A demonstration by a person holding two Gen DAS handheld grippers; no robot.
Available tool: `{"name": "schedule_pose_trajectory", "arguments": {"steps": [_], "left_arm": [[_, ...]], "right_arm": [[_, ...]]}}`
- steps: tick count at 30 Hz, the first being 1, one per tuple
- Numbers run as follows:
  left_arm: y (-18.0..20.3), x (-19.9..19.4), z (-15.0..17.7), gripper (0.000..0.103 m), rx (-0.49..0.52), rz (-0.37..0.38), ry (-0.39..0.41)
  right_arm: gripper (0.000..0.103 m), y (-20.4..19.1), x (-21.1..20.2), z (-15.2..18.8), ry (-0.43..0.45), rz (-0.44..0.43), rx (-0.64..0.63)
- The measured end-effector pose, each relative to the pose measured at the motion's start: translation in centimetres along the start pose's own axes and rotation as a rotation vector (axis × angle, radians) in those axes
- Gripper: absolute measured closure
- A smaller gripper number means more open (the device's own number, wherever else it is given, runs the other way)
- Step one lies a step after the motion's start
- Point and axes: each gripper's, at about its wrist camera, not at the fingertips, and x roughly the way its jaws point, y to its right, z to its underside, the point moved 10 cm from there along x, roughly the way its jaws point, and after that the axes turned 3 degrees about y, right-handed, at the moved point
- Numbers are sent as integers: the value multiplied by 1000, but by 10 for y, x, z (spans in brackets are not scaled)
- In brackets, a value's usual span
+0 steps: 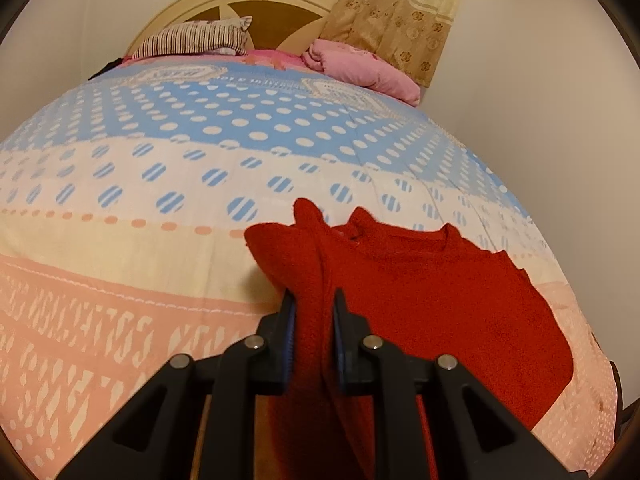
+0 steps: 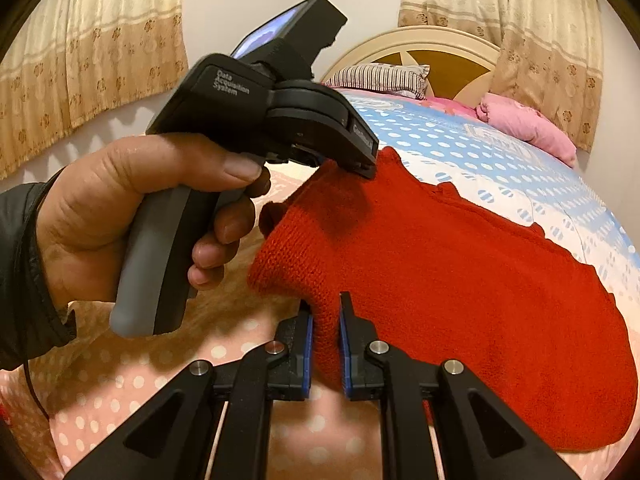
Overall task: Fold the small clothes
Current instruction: 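Lift the side edge and fold it across the cardigan with both grippers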
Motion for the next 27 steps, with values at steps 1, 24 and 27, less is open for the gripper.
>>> {"name": "schedule_pose_trajectory", "arguments": {"steps": [1, 24, 27], "left_arm": [[3, -2, -2, 86, 4, 0, 5], [79, -19, -29, 87, 36, 64, 57], [91, -18, -31, 87, 31, 90, 58]], "right_arm": [[93, 2, -1, 0, 4, 0, 5], [93, 57, -33, -2, 93, -18, 172], [93, 66, -40, 0, 101, -16, 201]]}}
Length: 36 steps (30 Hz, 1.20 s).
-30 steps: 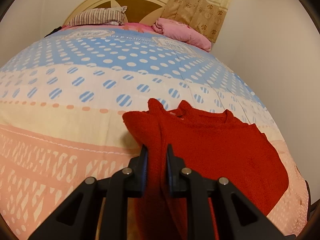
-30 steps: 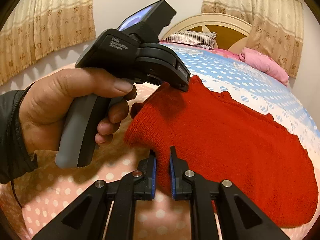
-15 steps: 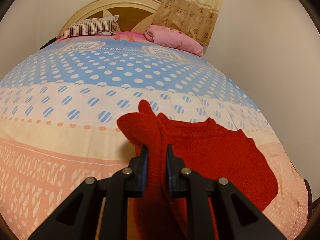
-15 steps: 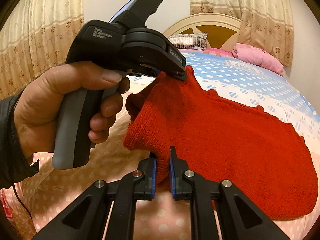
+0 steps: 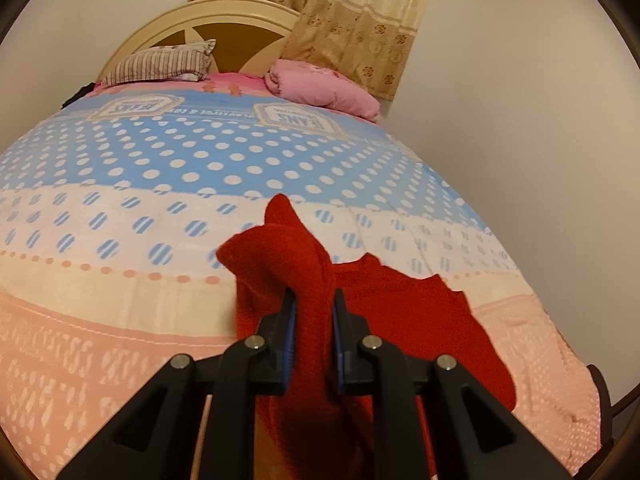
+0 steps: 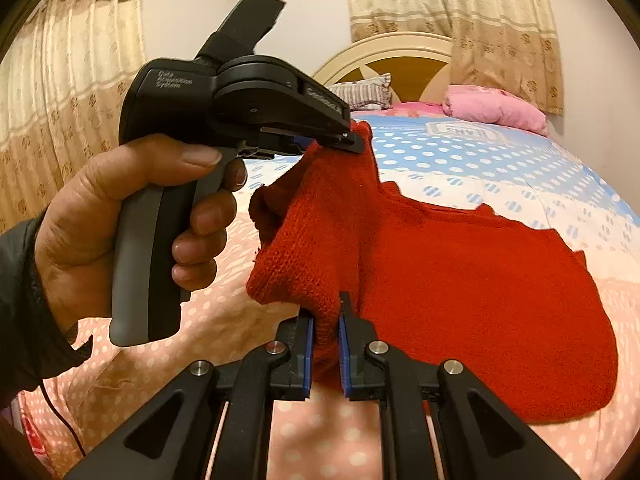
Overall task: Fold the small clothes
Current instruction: 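Lift the side edge and fold it across the cardigan with both grippers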
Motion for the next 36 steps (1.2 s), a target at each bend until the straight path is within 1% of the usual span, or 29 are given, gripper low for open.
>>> {"name": "schedule_pose_trajectory", "arguments": {"steps": [3, 9, 19, 24, 28, 36], "left_arm": [[12, 3, -3, 87, -3, 24, 4], [48, 9, -5, 87, 29, 63, 7], [98, 24, -5, 87, 74, 123, -9], [118, 37, 3, 87, 110, 130, -32], [128, 50, 13, 87, 113, 135, -61], [153, 67, 23, 87, 140, 150, -93]], "right_arm": [[93, 12, -9, 0, 14, 4, 36], [94, 37, -25, 2, 37, 16, 111], [94, 64, -53, 9, 72, 30, 203], [94, 81, -61, 20, 73, 33, 260], [94, 92, -66, 32, 66, 39, 309], [94, 113, -77, 44, 58, 46, 377]]}}
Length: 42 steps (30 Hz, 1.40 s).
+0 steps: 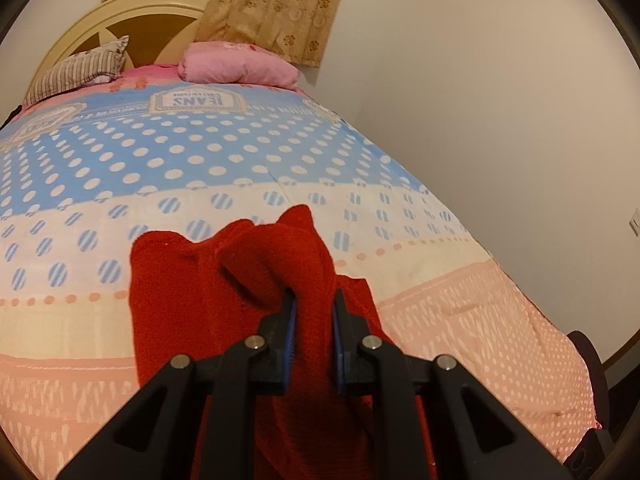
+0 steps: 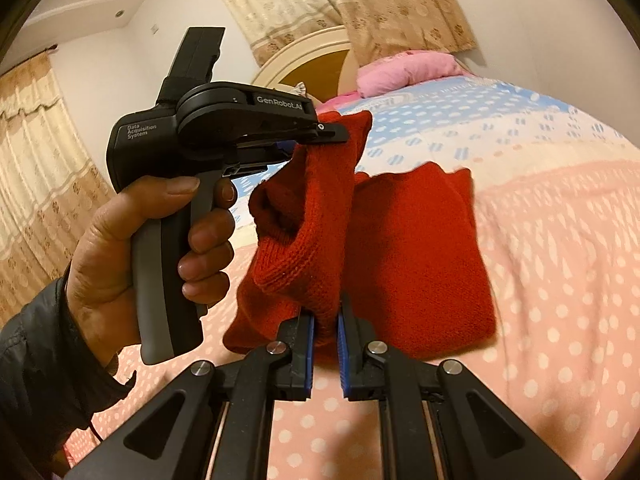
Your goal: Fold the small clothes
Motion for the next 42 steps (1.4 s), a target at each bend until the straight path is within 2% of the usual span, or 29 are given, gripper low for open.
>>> {"name": "schedule_pose_trajectory", "arguments": {"steps": [9, 11, 13, 15, 16, 17, 19, 21, 24, 27, 30, 31, 32, 33, 34, 35, 37, 39, 42], "left_arm": [[21, 30, 16, 87, 36, 12, -60], [28, 34, 19, 86, 69, -1, -63], [36, 34, 24, 81, 117, -23, -73], [41, 27, 24, 75, 137, -9, -62], [42, 18, 24, 64, 151, -5, -46], [42, 13, 23, 58, 159, -9, -34], [37, -5, 24, 34, 186, -33, 10], [26, -20, 30, 31, 203, -59, 42], [-5, -37, 52, 31, 224, -138, 41], [-34, -49, 73, 24, 197, -185, 43], [-47, -50, 88, 22, 157, -181, 36], [-48, -50, 90, 21, 145, -174, 39], [-48, -50, 92, 20, 129, -165, 41], [-48, -49, 92, 18, 120, -159, 42], [-47, -48, 90, 18, 114, -152, 44], [-46, -47, 89, 18, 109, -142, 46], [-44, -45, 90, 15, 106, -129, 45], [-44, -45, 93, 9, 109, -126, 49], [-46, -46, 96, 5, 99, -119, 56]], "right_arm": [[95, 25, -9, 6, -19, 11, 93], [95, 31, -10, 9, -32, 19, 123], [95, 37, -10, 12, -47, 24, 152], [95, 44, -10, 16, -56, 23, 182], [95, 47, -11, 17, -57, 19, 201], [95, 51, -13, 18, -55, 12, 222], [95, 56, -16, 18, -48, 8, 253], [95, 59, -18, 20, -53, 5, 269], [95, 59, -19, 23, -59, 15, 264], [95, 59, -21, 25, -63, 33, 258], [94, 61, -29, 22, -38, 36, 276], [91, 62, -35, 18, -15, 46, 273], [82, 65, -42, 13, 13, 79, 259], [65, 65, -49, 7, 42, 112, 239], [53, 65, -56, -2, 77, 127, 228], [36, 64, -61, -13, 103, 125, 224], [34, 64, -62, -35, 129, 136, 209], [34, 63, -53, -52, 117, 150, 172], [34, 66, -13, -71, 31, 128, 167]]}}
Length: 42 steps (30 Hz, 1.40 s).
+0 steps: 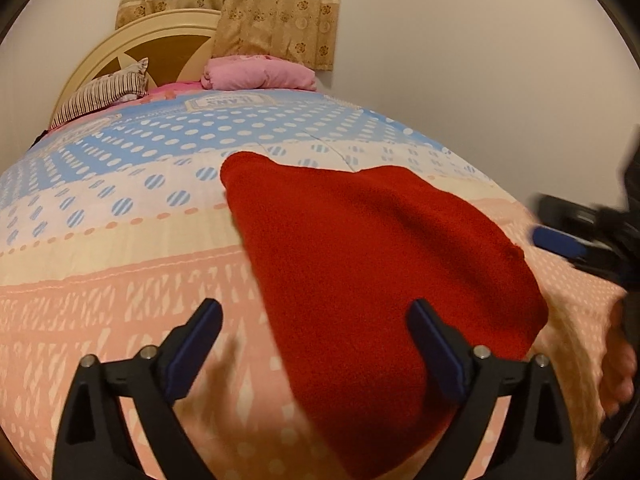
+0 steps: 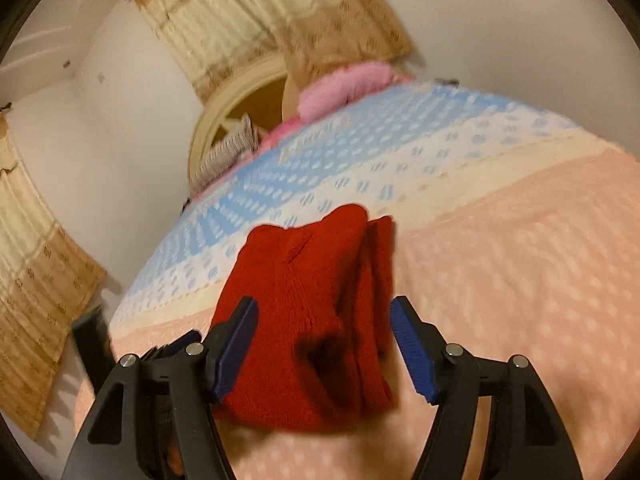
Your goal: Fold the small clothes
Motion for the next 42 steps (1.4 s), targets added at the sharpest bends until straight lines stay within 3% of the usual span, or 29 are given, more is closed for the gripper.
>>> {"name": "schedule_pose_trajectory", "arguments": {"steps": [1, 2, 4, 10, 16, 18, 20, 22, 25, 27, 29, 31, 35, 38, 42], "left_arm": [[-1, 0, 1, 4, -7, -1, -1], [-2, 0, 1, 4, -13, -2, -1], [-5, -1, 2, 3, -30, 3, 0], [-6, 2, 7, 0, -46, 25, -15], [-2, 1, 8, 0, -26, 23, -16], [-6, -4, 5, 0, -47, 28, 0], [-10, -8, -1, 0, -82, 39, 24], [-14, -5, -5, 0, -105, 32, 13], [-17, 6, -7, 0, -106, 2, -15], [-20, 14, -3, 0, -111, -20, -46], [-21, 22, 4, 0, -121, -20, -80], [-21, 26, 9, 0, -130, -9, -94], [-20, 25, 12, 0, -148, 13, -100], [-22, 24, 14, 0, -163, 16, -101], [-21, 23, 14, 0, -167, 16, -100]], "right_arm": [[38, -2, 18, 0, -56, -16, 4], [61, -4, 30, 3, -97, -37, 14], [94, -5, 49, 8, -165, -50, 23], [96, 15, 28, 3, -85, 34, -15], [94, 34, 52, 11, -154, 47, 12], [87, 29, 49, 4, -135, 50, 4], [54, 28, 47, -10, -111, 64, -1], [48, 28, 52, -26, -88, 62, 9], [48, 28, 74, -43, -114, 68, -5], [48, 21, 97, -42, -185, 48, -39], [68, 24, 114, -35, -244, 131, -124], [68, 38, 133, -24, -300, 189, -150], [68, 52, 138, -28, -279, 216, -134], [67, 40, 120, -38, -207, 310, -230], [65, -17, 82, -41, -112, 167, -278]]}}
